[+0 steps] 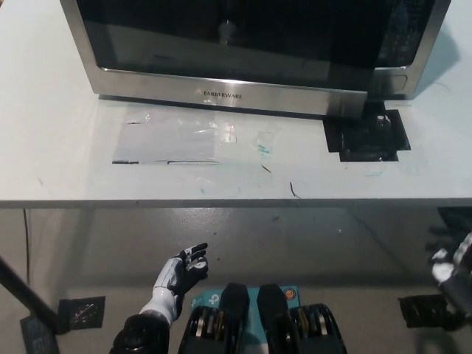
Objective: A microwave is kept infront of the robot with its door slightly ajar. The robot uses its right hand to push the door towards the left to open it.
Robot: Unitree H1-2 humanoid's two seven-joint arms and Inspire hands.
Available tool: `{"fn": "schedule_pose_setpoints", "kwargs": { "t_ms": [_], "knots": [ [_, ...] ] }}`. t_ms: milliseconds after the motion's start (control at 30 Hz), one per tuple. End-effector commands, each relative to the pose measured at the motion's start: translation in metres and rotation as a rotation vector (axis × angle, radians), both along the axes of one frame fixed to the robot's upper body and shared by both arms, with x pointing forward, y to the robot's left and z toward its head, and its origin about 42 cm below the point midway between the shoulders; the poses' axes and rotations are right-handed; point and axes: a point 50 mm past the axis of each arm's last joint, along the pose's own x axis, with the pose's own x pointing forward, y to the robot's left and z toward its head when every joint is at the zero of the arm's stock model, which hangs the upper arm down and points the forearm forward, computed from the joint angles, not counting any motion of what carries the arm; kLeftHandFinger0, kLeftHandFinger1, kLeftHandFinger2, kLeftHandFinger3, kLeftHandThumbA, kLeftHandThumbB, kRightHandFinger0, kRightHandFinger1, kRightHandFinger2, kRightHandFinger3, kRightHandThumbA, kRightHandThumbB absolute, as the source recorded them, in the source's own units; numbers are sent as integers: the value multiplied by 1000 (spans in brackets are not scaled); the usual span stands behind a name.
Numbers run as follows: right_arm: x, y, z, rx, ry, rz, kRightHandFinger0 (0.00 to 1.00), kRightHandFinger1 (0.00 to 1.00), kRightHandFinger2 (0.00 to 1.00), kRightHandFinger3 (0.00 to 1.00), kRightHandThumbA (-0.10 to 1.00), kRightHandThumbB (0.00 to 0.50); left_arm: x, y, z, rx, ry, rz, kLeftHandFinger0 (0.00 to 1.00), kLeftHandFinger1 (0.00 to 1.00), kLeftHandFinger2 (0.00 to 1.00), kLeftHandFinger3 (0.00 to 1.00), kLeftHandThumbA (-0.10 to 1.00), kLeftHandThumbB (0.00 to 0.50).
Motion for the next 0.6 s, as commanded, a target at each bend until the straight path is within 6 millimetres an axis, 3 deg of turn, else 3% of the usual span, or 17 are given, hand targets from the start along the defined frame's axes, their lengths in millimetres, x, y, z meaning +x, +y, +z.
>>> {"fn": "schedule_pose_setpoints", "kwargs": {
  "t_ms": [0, 67, 167, 233, 267, 367, 400, 433, 567],
  "knots": [
    [1, -5, 108, -31, -188, 118, 370, 467, 586, 737, 268, 150, 12, 0, 13, 3, -61, -15, 907, 882, 893, 795, 234, 290],
    [10, -10, 129, -40, -245, 122, 373, 443, 552, 700, 223, 150, 11, 1, 12, 2, -72, -20, 943, 900, 903, 796, 220, 282],
    [30, -17, 148, -59, -289, 117, 331, 404, 517, 675, 248, 165, 9, 1, 10, -6, -70, -17, 858, 837, 854, 755, 206, 283],
    [45, -19, 159, -72, -308, 101, 297, 386, 503, 656, 245, 164, 9, 1, 10, -10, -64, -16, 873, 855, 874, 777, 210, 290],
    [67, -22, 168, -58, -311, 108, 305, 396, 506, 646, 224, 163, 9, 1, 11, -9, -70, -16, 870, 843, 861, 772, 203, 289],
    [92, -24, 177, -60, -303, 102, 310, 400, 511, 665, 239, 156, 8, -3, 10, -15, -69, -19, 874, 847, 868, 778, 215, 291],
    [111, -24, 181, -69, -294, 94, 320, 409, 536, 678, 213, 161, 8, -3, 10, -18, -68, -19, 873, 852, 875, 779, 206, 291],
    [114, -24, 182, -69, -296, 92, 321, 410, 539, 679, 209, 160, 10, -2, 11, -17, -72, -21, 873, 852, 876, 778, 206, 291],
    [157, -28, 186, -29, -282, 78, 311, 401, 504, 656, 97, 174, 13, -5, 14, -12, -81, -27, 841, 813, 820, 722, 198, 302]
  ]
}}
